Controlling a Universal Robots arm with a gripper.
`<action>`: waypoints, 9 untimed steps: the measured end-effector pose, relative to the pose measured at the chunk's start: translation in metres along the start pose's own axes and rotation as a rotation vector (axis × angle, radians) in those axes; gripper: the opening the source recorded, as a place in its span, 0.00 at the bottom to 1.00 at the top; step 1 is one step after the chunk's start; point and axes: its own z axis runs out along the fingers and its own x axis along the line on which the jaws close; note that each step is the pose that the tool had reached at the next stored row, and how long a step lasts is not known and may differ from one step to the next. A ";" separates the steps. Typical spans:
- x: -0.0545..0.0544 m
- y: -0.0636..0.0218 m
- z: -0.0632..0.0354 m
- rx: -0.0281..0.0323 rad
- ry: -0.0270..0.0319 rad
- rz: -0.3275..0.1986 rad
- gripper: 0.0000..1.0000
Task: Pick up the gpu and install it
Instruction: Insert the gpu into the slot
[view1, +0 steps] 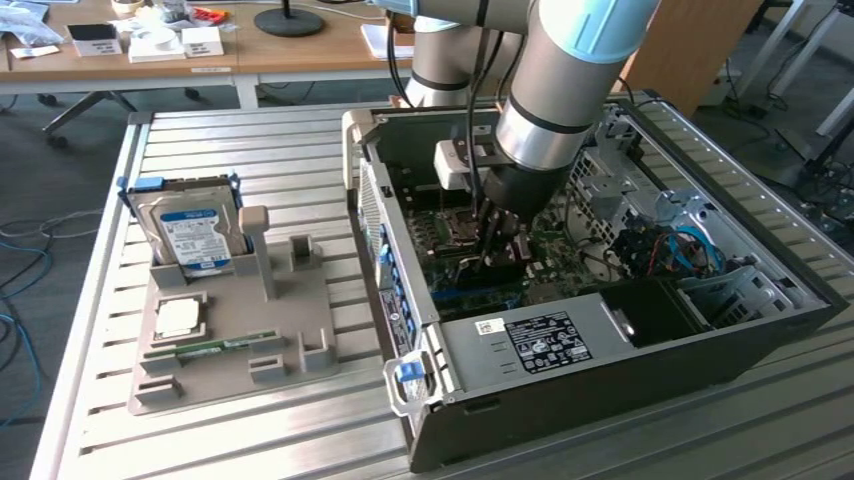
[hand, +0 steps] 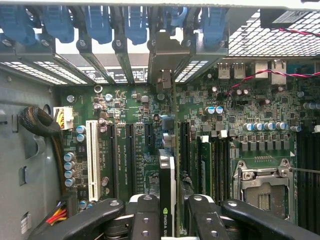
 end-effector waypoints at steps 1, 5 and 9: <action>0.000 0.0000 0.0000 0.0000 0.0001 0.000 0.26; 0.000 0.0006 0.0011 0.0005 0.0003 0.000 0.26; 0.000 0.0006 0.0013 0.0006 0.0001 0.000 0.26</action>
